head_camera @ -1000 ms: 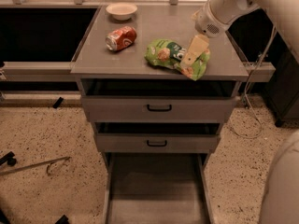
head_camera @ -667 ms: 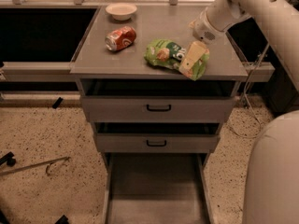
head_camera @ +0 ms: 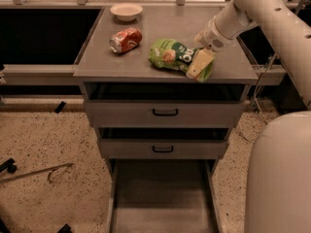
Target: Place green rice chip bag into bottom drawer
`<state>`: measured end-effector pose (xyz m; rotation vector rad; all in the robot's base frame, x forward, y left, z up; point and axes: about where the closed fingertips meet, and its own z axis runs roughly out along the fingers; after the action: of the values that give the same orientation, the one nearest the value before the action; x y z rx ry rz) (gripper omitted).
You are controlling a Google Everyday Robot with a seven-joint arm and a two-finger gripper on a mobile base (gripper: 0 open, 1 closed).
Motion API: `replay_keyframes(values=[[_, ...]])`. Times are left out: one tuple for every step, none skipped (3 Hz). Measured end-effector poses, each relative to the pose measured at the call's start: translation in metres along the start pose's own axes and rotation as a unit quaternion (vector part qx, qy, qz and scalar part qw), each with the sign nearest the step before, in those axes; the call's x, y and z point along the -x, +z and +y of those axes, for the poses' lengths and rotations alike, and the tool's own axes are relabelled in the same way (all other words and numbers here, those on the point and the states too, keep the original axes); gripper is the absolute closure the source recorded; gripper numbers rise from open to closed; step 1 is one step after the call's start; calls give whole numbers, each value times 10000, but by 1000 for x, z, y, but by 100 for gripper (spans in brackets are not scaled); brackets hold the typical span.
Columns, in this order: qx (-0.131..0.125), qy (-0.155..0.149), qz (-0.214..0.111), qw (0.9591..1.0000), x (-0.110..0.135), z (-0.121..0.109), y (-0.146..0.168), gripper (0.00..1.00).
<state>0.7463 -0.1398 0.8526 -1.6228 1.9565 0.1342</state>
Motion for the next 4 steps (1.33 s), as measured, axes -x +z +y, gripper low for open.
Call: replay_keyframes(values=[[0,0,0,10000,0,0,0,42],[-140,-6,0,9999,3,8,-14,65],[-611,-10,-153,9980,13,27,-57,89],[-566,-170,-417,9974,34,61,-80,100]])
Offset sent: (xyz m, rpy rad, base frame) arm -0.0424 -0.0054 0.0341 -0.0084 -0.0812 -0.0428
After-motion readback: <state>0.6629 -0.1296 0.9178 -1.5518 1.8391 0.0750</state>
